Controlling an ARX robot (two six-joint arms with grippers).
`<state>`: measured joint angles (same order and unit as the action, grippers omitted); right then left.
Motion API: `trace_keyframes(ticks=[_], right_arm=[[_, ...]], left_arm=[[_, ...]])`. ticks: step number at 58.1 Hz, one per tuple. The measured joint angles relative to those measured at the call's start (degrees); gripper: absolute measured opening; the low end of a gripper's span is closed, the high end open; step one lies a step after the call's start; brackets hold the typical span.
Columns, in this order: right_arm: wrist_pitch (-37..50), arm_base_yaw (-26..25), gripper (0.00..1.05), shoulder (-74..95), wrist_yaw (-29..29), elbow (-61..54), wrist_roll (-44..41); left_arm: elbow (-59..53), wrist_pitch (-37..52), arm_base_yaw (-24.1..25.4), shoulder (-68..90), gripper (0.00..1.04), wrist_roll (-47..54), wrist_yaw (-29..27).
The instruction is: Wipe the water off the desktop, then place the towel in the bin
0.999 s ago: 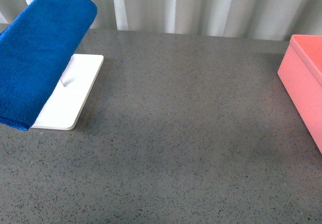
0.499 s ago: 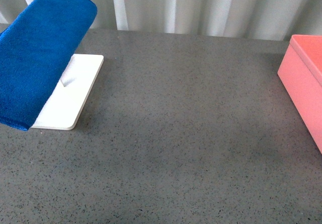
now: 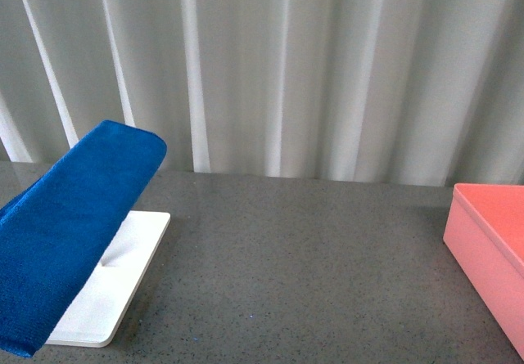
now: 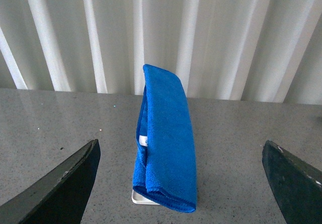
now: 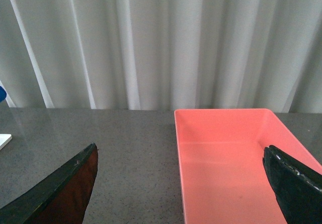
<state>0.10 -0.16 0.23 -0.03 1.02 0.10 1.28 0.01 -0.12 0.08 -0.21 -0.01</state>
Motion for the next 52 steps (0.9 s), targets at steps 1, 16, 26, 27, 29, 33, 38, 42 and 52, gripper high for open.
trace_keyframes(ticks=[1,16,26,27,29,33,38,42,52], right_arm=[[-0.02,0.0,0.98,0.0,0.0,0.0,0.0],[-0.02,0.0,0.98,0.02,0.02,0.0,0.0],[-0.02,0.0,0.98,0.0,0.0,0.0,0.0],[0.0,0.0,0.98,0.0,0.0,0.0,0.0],[0.0,0.0,0.98,0.0,0.0,0.0,0.0],[-0.02,0.0,0.98,0.0,0.02,0.0,0.0],[-0.02,0.0,0.98,0.0,0.02,0.0,0.0],[-0.02,0.0,0.98,0.0,0.0,0.0,0.0],[-0.02,0.0,0.98,0.0,0.02,0.0,0.0]], left_arm=[[0.0,0.02,0.0,0.0,0.98,0.0,0.0],[2.38,-4.17,-2.34,6.1,0.98,-6.6,-9.07],[12.68,20.37,0.09,37.73,0.98,-11.43,-0.04],[13.88,21.97,0.52,40.28,0.98,-11.04,0.83],[17.86,24.46,1.66,47.63,0.98,-9.73,4.87],[25.49,25.03,2.64,59.91,0.98,-6.8,7.19],[32.87,22.01,2.51,70.55,0.98,-2.99,9.2],[39.36,17.81,1.81,77.66,0.98,0.11,9.86],[54.36,10.95,0.31,90.99,0.98,4.7,8.33]])
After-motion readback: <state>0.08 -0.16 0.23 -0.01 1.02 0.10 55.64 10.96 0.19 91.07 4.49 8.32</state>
